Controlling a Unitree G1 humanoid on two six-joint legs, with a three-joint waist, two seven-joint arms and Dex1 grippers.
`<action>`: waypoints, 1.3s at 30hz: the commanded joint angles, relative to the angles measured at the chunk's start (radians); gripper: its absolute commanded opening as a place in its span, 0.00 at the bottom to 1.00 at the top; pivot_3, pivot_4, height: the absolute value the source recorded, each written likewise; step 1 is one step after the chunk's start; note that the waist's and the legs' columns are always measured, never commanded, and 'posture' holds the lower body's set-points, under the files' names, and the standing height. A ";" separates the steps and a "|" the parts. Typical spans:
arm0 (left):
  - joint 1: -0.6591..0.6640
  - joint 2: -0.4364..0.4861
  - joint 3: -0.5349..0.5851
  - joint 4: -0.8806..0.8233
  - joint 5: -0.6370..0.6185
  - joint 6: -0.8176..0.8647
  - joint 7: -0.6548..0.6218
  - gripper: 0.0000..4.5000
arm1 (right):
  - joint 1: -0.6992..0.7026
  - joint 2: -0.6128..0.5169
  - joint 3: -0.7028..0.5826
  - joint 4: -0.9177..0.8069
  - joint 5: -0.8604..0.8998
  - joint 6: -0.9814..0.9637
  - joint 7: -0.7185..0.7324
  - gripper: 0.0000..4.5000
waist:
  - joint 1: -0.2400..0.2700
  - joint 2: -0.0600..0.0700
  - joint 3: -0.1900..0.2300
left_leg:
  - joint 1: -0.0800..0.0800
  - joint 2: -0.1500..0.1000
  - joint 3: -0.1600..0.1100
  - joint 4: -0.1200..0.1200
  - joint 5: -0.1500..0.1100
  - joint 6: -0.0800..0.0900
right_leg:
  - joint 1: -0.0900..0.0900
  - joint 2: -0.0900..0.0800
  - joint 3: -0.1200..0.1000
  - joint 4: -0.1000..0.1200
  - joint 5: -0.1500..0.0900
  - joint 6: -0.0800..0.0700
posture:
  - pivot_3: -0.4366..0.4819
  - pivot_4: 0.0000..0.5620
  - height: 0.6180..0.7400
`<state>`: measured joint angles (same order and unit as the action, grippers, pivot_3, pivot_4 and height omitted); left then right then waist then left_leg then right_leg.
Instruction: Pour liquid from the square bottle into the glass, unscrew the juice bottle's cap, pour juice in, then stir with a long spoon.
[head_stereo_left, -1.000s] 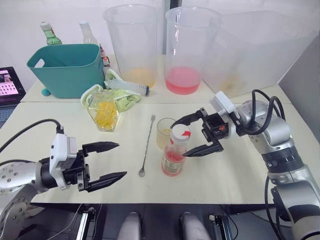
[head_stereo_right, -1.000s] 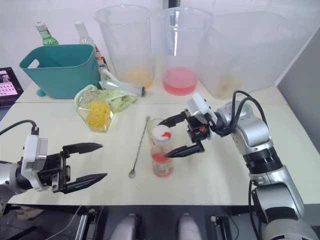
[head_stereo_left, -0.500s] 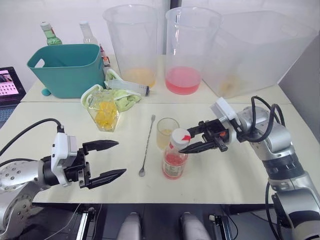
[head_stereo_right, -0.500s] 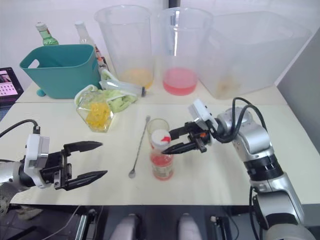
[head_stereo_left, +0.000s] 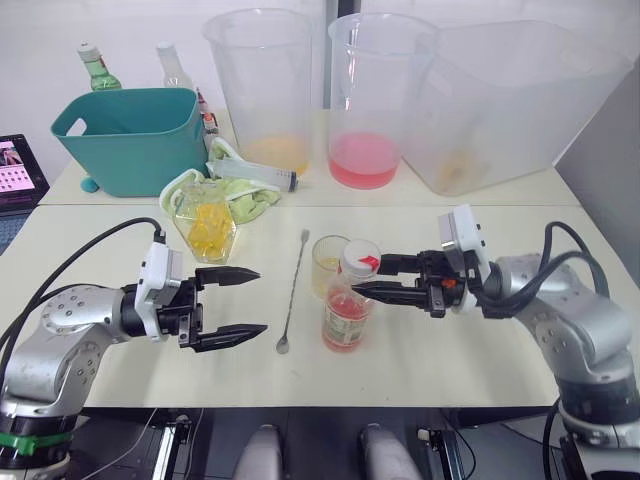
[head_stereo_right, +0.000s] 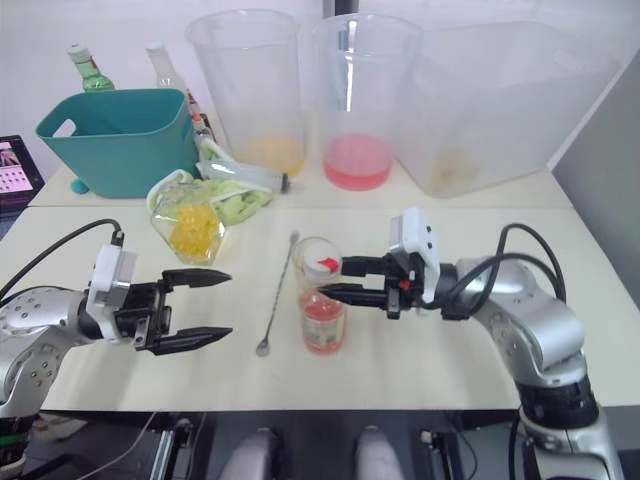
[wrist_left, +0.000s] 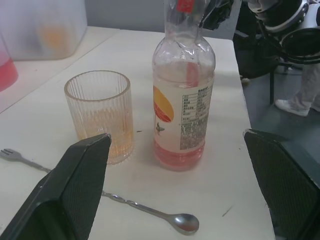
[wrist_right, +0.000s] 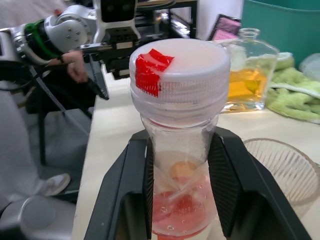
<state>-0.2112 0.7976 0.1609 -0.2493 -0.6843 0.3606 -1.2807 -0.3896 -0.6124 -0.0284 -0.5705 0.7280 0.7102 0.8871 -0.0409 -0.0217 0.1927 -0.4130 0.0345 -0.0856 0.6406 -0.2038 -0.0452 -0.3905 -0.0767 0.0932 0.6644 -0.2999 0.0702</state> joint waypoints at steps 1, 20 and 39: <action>-0.038 -0.015 -0.032 0.018 0.011 -0.026 -0.027 1.00 | 0.030 0.019 -0.029 -0.113 0.034 0.008 -0.096 0.23 | 0.000 0.000 0.000 | 0.000 0.000 0.000 0.000 0.000 0.000 | 0.000 0.000 0.000 0.000 0.000 0.000 | 0.48 0.27 0.94; -0.007 -0.013 -0.021 -0.003 0.042 -0.049 -0.014 1.00 | 0.059 -0.085 -0.007 -0.067 0.043 -0.025 -0.017 0.99 | 0.002 0.000 0.000 | 0.000 0.000 0.000 0.000 0.000 0.000 | 0.001 0.000 0.000 -0.001 0.000 0.000 | 0.48 0.27 0.94; -0.229 -0.104 -0.144 -0.120 -0.084 0.140 0.072 1.00 | 0.196 -0.359 -0.250 0.075 0.112 -0.063 0.290 1.00 | 0.009 0.000 0.000 | 0.000 -0.001 0.000 0.002 0.000 0.000 | 0.002 0.000 0.000 -0.001 0.000 0.000 | 0.48 0.27 0.94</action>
<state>-0.4071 0.7025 0.0330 -0.3456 -0.7519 0.4862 -1.2205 -0.2021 -0.9694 -0.2343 -0.4597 0.8123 0.6474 1.1900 -0.0324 -0.0221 0.1926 -0.4132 0.0340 -0.0853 0.6421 -0.2038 -0.0450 -0.3889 -0.0769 0.0935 0.6631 -0.3000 0.0705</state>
